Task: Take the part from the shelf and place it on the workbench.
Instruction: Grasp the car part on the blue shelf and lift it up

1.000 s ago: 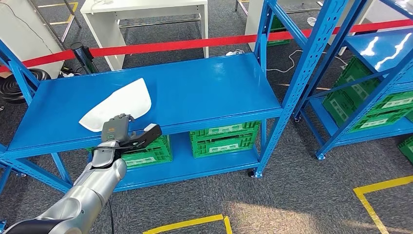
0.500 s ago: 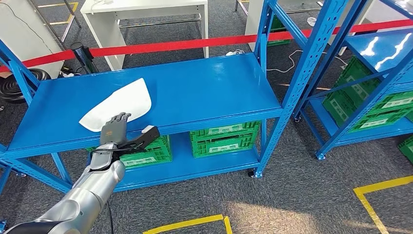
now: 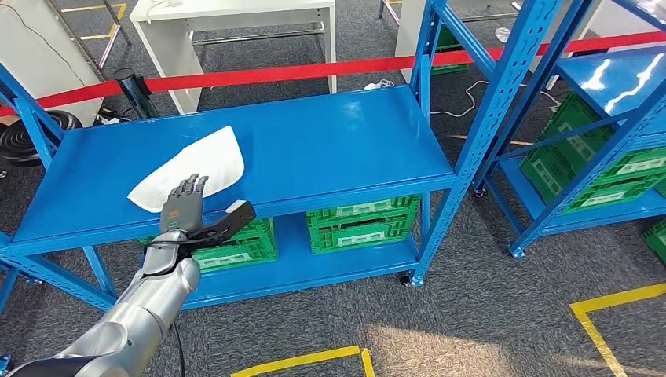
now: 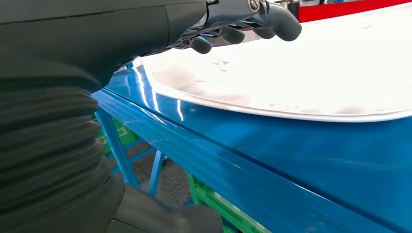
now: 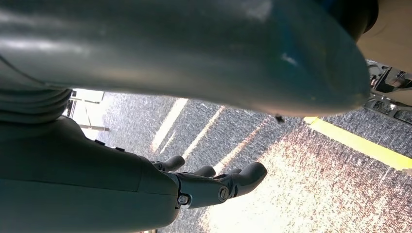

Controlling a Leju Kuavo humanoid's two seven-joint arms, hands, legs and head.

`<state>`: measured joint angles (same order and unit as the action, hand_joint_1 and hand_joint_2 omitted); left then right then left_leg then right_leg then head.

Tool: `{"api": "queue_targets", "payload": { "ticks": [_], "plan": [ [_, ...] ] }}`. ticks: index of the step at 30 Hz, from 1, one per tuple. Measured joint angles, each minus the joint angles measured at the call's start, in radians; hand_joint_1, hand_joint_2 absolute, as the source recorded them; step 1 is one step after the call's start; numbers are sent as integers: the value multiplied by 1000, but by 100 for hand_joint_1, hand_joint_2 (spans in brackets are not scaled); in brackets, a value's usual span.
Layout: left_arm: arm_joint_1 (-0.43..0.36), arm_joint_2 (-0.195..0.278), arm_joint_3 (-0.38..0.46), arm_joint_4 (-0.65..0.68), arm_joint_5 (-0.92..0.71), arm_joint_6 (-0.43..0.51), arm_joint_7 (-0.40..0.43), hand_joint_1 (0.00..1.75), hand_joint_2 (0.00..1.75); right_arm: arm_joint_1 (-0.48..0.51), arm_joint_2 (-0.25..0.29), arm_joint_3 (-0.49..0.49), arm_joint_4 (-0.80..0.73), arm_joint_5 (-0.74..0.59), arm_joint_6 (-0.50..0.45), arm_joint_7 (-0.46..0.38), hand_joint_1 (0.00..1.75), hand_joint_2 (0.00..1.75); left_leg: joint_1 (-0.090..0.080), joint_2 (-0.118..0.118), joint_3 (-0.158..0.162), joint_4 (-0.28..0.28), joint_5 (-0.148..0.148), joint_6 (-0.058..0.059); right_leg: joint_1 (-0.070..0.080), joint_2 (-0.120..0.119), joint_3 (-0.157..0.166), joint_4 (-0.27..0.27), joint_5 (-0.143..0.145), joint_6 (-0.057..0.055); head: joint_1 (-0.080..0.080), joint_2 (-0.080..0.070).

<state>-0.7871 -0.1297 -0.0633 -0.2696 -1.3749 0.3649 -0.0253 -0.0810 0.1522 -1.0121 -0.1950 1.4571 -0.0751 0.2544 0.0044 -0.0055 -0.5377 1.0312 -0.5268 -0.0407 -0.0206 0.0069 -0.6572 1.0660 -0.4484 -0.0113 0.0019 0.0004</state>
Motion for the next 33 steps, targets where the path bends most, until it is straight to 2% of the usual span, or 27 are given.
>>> {"api": "queue_targets", "payload": {
  "ticks": [1, 10, 16, 20, 24, 32, 33],
  "plan": [
    [0, 0, 0, -1, 0, 0, -5, 0, 0, 0, 0, 0, 0, -1, 0, 0, 0, 0, 0, 0, 0, 0, 0, 0, 0, 0, 0, 0, 0, 0, 0, 0],
    [0, -1, 14, -1, 12, -24, -6, 0, 0, 0, 0, 0, 0, -2, 0, 0, 0, 0, 0, 0, 0, 0, 0, 0, 0, 0, 0, 0, 0, 0, 0, 0],
    [-2, -1, 18, -2, 13, -35, -4, 0, 0, 0, 1, 0, 0, -3, -1, 0, 0, 0, -6, 0, -7, 2, 0, 21, -6, 0, 4, -12, 8, 13, 0, 0],
    [-4, -4, 19, -4, 12, -31, 1, 0, 0, -1, 0, 0, 0, -3, -3, 0, 0, 0, -2, -1, -4, -11, 12, 15, -1, 0, 8, -23, 15, 4, 0, 0],
    [-4, -4, 19, -3, 13, -31, 2, 0, 0, -1, 0, 0, 0, -3, -3, 0, 0, 0, -3, -1, -6, -7, 13, 20, -1, -1, 10, -29, 20, 13, 0, 0],
    [-4, -4, 19, -3, -3, -27, 0, 0, 0, -1, 0, 0, 0, -3, -6, 0, 0, 0, -3, -1, -6, -6, 12, 23, -1, -1, 12, -33, 21, 15, 0, 0],
    [-3, -3, 19, -3, -7, -22, -1, 0, 44, -1, 0, 0, 0, -3, -6, 0, 0, 0, -3, -1, -6, -6, 12, 23, -1, -1, 12, -33, 21, 15, 0, 0]
  ]
}}
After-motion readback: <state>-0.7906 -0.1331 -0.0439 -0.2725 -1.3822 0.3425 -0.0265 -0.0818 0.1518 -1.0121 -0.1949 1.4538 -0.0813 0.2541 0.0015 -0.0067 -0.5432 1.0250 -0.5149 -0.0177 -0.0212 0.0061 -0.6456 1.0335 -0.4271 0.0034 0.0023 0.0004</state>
